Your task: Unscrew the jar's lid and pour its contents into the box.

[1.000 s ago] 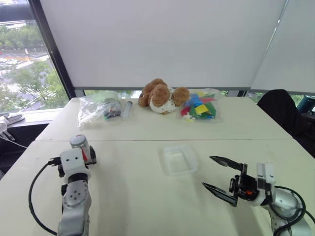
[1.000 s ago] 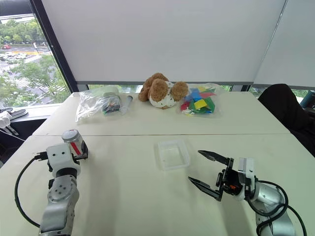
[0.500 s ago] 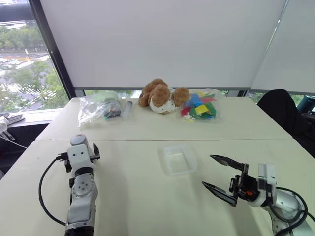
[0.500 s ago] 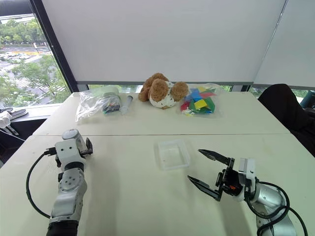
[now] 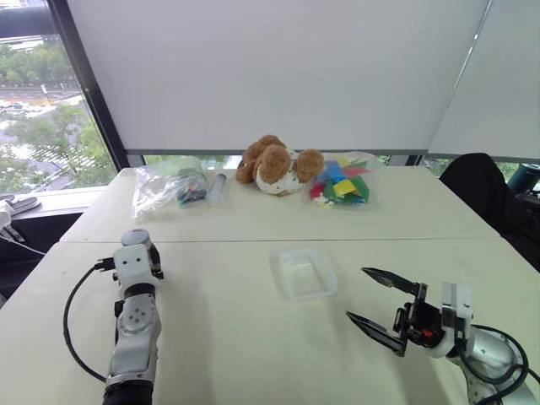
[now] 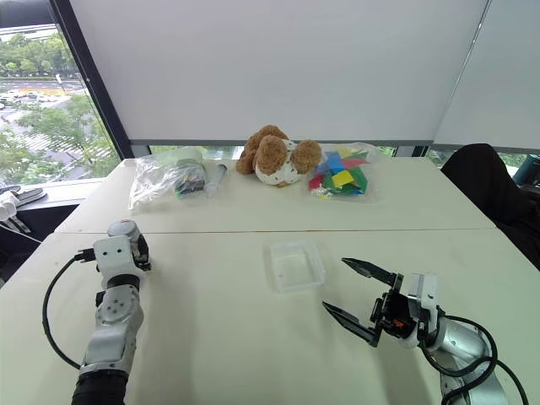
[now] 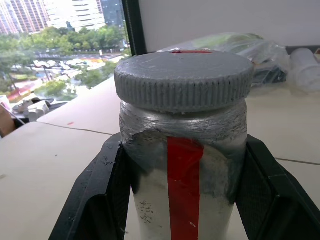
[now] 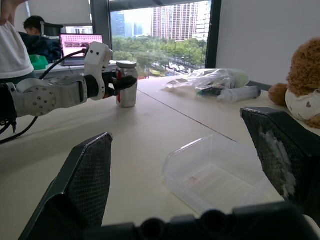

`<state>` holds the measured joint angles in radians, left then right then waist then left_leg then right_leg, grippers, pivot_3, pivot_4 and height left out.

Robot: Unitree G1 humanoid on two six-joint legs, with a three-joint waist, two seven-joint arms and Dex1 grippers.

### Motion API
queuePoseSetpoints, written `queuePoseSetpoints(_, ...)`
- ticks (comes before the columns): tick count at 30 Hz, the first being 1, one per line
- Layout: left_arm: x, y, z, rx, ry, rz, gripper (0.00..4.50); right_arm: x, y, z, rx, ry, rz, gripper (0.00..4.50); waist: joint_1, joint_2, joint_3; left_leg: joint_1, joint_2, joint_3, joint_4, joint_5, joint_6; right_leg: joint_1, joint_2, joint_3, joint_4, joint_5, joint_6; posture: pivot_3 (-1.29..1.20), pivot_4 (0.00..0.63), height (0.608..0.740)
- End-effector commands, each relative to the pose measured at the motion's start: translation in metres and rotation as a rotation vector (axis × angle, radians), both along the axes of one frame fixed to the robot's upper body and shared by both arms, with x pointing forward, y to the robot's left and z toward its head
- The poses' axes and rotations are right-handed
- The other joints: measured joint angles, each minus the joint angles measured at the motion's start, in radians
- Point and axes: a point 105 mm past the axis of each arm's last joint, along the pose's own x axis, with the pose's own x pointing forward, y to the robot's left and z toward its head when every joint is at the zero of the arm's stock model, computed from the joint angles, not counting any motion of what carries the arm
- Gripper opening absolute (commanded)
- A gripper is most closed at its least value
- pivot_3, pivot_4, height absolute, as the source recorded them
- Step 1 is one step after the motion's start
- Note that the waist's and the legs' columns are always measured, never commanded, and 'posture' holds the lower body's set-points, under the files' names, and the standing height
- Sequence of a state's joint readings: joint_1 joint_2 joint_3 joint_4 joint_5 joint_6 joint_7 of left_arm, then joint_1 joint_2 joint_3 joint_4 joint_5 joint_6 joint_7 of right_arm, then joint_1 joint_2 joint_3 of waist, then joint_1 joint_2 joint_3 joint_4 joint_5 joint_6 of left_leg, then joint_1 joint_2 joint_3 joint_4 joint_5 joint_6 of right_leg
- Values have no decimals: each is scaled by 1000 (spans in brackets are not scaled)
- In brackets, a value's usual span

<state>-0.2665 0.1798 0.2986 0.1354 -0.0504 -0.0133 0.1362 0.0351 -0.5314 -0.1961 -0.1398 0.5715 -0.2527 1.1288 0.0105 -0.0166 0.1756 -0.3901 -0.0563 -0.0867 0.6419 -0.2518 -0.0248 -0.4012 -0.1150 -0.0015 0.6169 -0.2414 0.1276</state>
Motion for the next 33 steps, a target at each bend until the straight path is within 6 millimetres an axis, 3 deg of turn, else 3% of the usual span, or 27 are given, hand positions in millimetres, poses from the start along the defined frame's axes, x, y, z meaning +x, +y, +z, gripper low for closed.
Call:
queuePoseSetpoints(1,-14,5,37,-18,-153,-203,2137,4,0,23,-9,-19,-30,4500,0,0,0,0,0,0,0,0,0,-1,0,0,0,0,0,0,150,740)
queuePoseSetpoints(3,-21,-3,68,-19,-222,-446,2137,8,2,36,-11,25,-42,4500,1,0,1,-1,1,0,0,0,0,-2,0,0,1,0,0,0,150,740)
queuePoseSetpoints(6,-36,-39,98,87,-206,-888,2137,8,20,52,9,157,-6,4500,3,1,2,-3,2,-1,1,0,0,-4,0,0,3,-2,-5,0,150,740)
queuePoseSetpoints(9,-52,-75,108,159,-102,-1248,2137,-6,57,74,30,268,199,4500,3,5,1,-3,1,0,2,0,0,-2,-2,0,0,-2,-6,0,150,740)
queuePoseSetpoints(12,-60,-100,100,259,42,-1445,2137,-5,80,93,22,288,292,4500,1,5,2,-3,1,0,2,0,1,-1,-2,0,-1,-2,-6,0,150,740)
queuePoseSetpoints(17,-62,-127,87,385,115,-1589,2137,4,110,116,28,283,350,4500,-1,5,3,-5,1,0,0,-1,2,-4,-1,0,-2,-2,-6,0,150,740)
queuePoseSetpoints(23,-64,-147,87,387,35,-1653,2137,18,145,113,-42,252,348,4500,-3,5,3,-7,1,0,1,-1,2,-7,-1,0,-1,0,-2,0,150,740)
queuePoseSetpoints(33,-68,-163,87,356,-36,-1685,2137,35,163,107,-73,219,335,4500,-8,5,3,-7,0,0,1,0,2,-8,0,0,1,0,-1,0,150,740)
